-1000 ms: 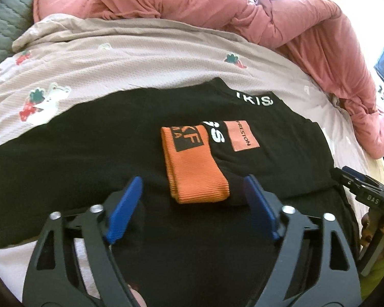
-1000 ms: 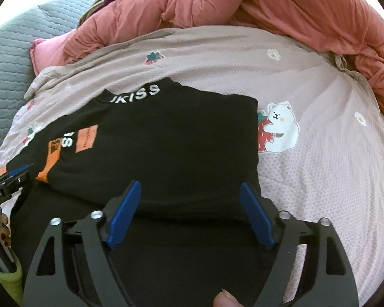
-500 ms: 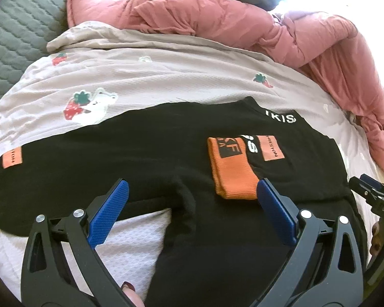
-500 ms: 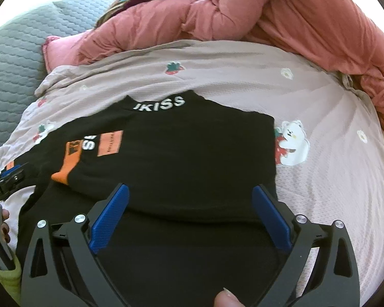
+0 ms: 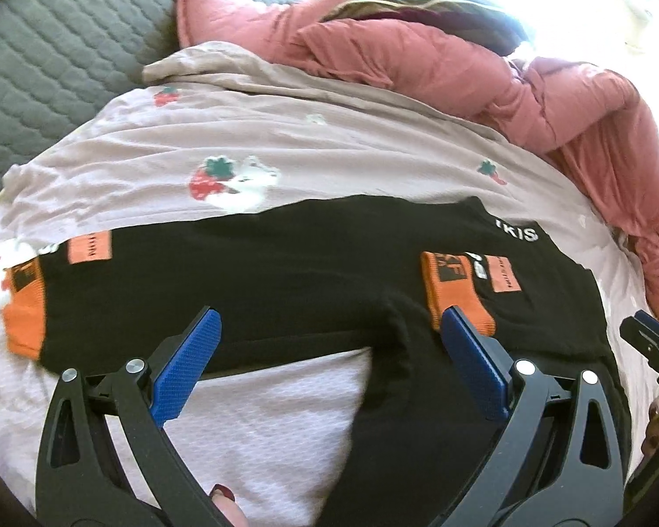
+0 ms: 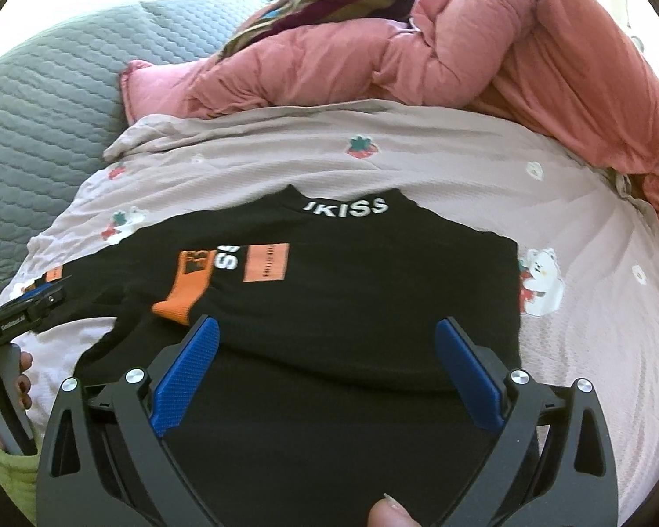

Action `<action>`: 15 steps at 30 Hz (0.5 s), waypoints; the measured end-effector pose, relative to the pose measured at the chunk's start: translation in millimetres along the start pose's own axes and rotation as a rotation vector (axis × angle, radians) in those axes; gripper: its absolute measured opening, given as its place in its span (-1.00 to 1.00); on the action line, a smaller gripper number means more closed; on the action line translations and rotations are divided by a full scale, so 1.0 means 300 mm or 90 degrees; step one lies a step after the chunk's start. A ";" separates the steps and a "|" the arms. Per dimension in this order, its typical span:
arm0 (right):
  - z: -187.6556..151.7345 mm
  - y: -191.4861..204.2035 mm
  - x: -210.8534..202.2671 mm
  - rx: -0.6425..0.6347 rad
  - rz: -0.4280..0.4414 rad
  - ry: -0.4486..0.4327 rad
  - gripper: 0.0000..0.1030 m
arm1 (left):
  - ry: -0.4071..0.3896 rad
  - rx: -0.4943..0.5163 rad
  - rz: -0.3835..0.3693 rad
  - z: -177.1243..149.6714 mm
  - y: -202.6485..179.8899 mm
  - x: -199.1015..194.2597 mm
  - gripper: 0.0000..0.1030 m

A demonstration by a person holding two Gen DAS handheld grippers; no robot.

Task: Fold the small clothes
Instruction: 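Move the left tool to the other orange cuff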

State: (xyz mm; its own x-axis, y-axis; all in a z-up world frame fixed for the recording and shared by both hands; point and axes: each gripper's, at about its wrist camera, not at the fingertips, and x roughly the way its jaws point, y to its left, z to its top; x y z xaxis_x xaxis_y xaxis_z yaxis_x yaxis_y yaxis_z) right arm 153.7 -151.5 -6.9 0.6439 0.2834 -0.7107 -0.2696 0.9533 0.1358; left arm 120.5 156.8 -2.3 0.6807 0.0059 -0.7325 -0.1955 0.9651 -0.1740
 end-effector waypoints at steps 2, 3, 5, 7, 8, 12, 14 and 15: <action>0.002 0.022 -0.005 -0.007 0.006 -0.003 0.91 | -0.004 -0.007 0.010 0.000 0.024 -0.011 0.82; 0.003 0.031 -0.005 -0.009 0.008 -0.003 0.91 | -0.006 -0.010 0.014 0.000 0.032 -0.015 0.82; 0.005 0.053 -0.006 -0.015 0.015 -0.003 0.91 | -0.011 -0.018 0.023 0.000 0.057 -0.031 0.82; 0.005 0.073 -0.005 -0.021 0.017 -0.003 0.91 | -0.016 -0.024 0.029 -0.001 0.074 -0.045 0.82; 0.006 0.083 -0.005 -0.024 0.019 -0.003 0.91 | -0.019 -0.027 0.031 0.000 0.082 -0.052 0.82; 0.011 0.121 -0.007 -0.036 0.028 -0.005 0.91 | -0.028 -0.037 0.041 -0.001 0.120 -0.078 0.82; 0.015 0.144 -0.010 -0.044 0.033 -0.009 0.91 | -0.031 -0.047 0.046 0.000 0.144 -0.089 0.82; 0.018 0.154 -0.011 -0.046 0.035 -0.011 0.91 | -0.032 -0.052 0.047 0.000 0.155 -0.093 0.82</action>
State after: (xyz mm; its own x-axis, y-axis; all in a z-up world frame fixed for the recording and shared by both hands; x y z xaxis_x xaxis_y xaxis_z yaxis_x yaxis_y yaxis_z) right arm 142.9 -108.0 5.4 0.6386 0.3371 -0.6917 -0.3554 0.9265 0.1235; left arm 92.4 201.4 10.1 0.6970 0.0906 -0.7113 -0.3014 0.9371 -0.1760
